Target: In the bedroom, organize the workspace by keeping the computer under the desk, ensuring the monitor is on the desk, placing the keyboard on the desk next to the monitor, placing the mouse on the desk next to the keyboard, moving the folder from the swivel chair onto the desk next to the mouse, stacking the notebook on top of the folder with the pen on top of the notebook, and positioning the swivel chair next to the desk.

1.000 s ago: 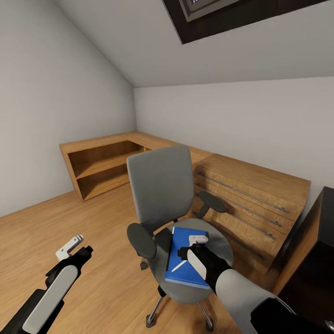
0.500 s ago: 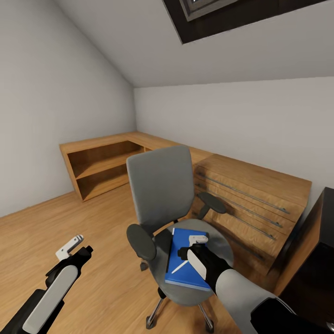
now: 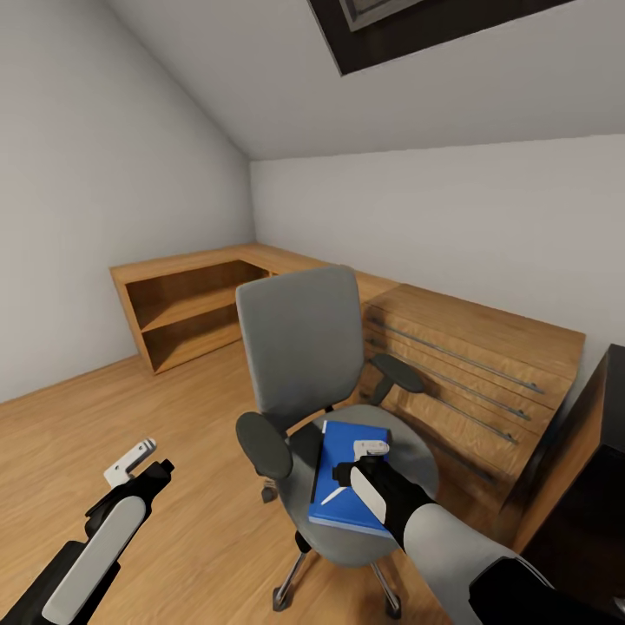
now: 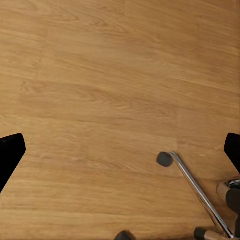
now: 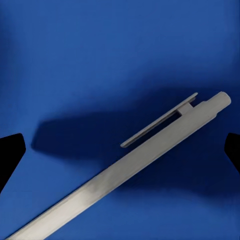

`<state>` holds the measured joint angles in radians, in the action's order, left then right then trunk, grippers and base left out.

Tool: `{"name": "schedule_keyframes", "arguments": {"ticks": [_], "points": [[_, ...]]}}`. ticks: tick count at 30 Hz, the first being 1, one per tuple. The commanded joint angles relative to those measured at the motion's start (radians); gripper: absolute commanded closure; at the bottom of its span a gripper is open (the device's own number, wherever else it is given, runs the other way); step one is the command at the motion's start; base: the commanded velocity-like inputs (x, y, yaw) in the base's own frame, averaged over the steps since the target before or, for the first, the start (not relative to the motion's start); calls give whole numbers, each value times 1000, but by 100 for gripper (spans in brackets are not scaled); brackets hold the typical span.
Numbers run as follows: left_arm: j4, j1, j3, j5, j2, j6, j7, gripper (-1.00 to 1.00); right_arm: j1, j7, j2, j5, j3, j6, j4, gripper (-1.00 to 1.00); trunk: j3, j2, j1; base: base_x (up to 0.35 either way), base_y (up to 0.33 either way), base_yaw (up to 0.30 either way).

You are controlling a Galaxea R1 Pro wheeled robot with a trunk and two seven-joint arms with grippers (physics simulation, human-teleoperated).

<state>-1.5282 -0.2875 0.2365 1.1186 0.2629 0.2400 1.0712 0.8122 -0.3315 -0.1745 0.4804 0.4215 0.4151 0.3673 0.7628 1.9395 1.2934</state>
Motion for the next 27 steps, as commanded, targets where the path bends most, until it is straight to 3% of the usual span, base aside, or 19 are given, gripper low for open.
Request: {"name": "schedule_keyframes", "arguments": {"ticks": [1,27], "points": [[-1,-1,1,1,1,8,6,-100,1,-7,0,6,5,4,1,-100,1,1,0,0,0,0],[-1,-1,1,1,1,7,6,-100,1,-8,0,6,4,7,-2,-100,1,1,0,0,0,0]]}}
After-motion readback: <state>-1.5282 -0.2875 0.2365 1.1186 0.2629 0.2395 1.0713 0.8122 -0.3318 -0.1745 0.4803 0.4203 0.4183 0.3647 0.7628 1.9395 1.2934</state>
